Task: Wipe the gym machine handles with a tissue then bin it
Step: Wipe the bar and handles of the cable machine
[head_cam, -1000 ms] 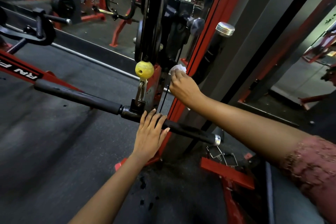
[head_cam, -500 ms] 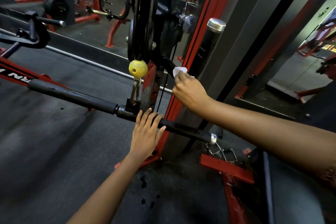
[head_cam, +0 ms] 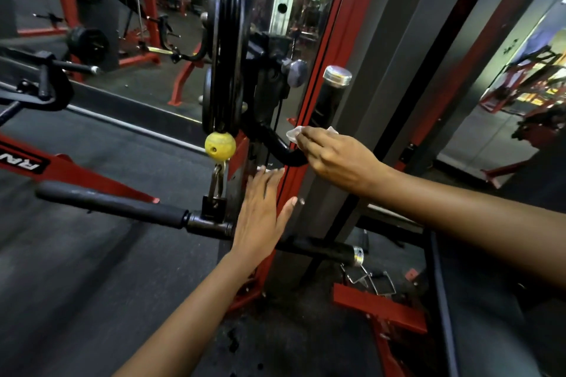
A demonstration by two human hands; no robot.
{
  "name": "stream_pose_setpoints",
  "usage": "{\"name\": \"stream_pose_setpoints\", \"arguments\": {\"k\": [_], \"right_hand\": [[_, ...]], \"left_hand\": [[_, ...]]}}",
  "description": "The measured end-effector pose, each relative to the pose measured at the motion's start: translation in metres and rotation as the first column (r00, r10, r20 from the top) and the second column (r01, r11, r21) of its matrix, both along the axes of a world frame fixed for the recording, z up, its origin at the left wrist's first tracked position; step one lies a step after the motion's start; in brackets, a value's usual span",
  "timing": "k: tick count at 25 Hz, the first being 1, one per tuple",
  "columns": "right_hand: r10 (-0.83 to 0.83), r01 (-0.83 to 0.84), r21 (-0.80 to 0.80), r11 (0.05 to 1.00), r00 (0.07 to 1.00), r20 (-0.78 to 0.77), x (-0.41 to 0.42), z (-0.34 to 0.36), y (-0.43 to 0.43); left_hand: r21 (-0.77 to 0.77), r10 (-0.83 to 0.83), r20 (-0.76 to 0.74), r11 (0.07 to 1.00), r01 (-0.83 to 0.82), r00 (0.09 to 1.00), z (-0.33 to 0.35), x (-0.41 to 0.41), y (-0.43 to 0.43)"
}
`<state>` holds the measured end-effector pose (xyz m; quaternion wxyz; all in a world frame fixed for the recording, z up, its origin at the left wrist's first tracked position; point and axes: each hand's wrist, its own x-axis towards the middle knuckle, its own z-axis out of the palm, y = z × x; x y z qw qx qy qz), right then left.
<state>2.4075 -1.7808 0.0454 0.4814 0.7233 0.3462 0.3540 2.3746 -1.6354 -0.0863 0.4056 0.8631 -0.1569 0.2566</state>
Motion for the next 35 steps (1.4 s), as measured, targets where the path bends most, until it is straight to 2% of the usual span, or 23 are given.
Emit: {"name": "stream_pose_setpoints", "arguments": {"k": [2, 7, 10, 12, 15, 18, 20, 23, 24, 26, 28, 29, 32, 33, 35], "right_hand": [[0.084, -0.084, -0.004, 0.996, 0.994, 0.067, -0.001, 0.022, -0.008], [0.085, -0.09, 0.102, 0.991, 0.995, 0.048, -0.004, 0.044, -0.014], [0.144, -0.145, 0.004, 0.989, 0.986, 0.078, -0.003, 0.022, -0.019], [0.156, -0.157, 0.013, 0.988, 0.986, 0.057, -0.002, 0.025, -0.021], [0.271, -0.284, 0.203, 0.937, 0.958, 0.091, -0.004, 0.054, -0.02], [0.351, -0.346, 0.542, 0.766, 0.931, 0.099, -0.005, 0.084, -0.018], [0.364, -0.261, 0.651, 0.712, 0.931, -0.025, -0.004, 0.091, -0.013], [0.326, -0.047, 0.71, 0.703, 0.908, -0.262, 0.005, 0.09, -0.007], [0.325, 0.001, 0.752, 0.659, 0.901, -0.286, 0.01, 0.089, -0.01], [0.352, 0.059, 0.863, 0.502, 0.897, -0.266, 0.013, 0.08, -0.016], [0.376, -0.008, 0.94, 0.342, 0.917, -0.129, 0.007, 0.06, -0.015], [0.37, -0.063, 0.949, 0.31, 0.927, -0.059, 0.002, 0.05, -0.011], [0.394, -0.177, 0.934, 0.309, 0.918, 0.044, 0.002, 0.044, -0.001], [0.429, -0.149, 0.964, 0.222, 0.903, 0.041, 0.006, 0.049, 0.0], [0.52, 0.022, 0.992, -0.121, 0.853, 0.044, 0.009, 0.051, 0.006]], "left_hand": [[-0.073, -0.044, 0.015, 0.996, 0.045, 0.999, 0.025, 0.01, -0.006], [-0.125, -0.079, 0.011, 0.989, 0.08, 0.997, 0.059, 0.026, -0.014], [-0.119, -0.078, 0.002, 0.99, 0.078, 0.997, 0.068, 0.031, -0.015], [-0.109, -0.094, -0.027, 0.99, 0.09, 0.995, 0.07, 0.033, -0.015], [-0.124, -0.138, -0.017, 0.983, 0.135, 0.99, 0.08, 0.037, -0.018], [-0.212, -0.199, 0.023, 0.957, 0.2, 0.98, 0.106, 0.042, -0.025], [-0.28, -0.278, 0.019, 0.921, 0.272, 0.96, 0.12, 0.043, -0.031], [-0.414, -0.326, 0.02, 0.858, 0.305, 0.945, 0.118, 0.047, -0.04], [-0.427, -0.321, 0.026, 0.853, 0.301, 0.947, 0.115, 0.048, -0.042], [-0.445, -0.329, 0.032, 0.841, 0.308, 0.944, 0.112, 0.05, -0.042], [-0.463, -0.354, 0.029, 0.824, 0.326, 0.935, 0.114, 0.05, -0.042], [-0.473, -0.363, 0.03, 0.815, 0.333, 0.931, 0.115, 0.049, -0.042], [-0.5, -0.36, 0.026, 0.803, 0.324, 0.932, 0.112, 0.051, -0.044], [-0.502, -0.365, 0.023, 0.801, 0.326, 0.931, 0.111, 0.051, -0.043], [-0.498, -0.376, 0.012, 0.801, 0.332, 0.927, 0.112, 0.051, -0.041]]}}
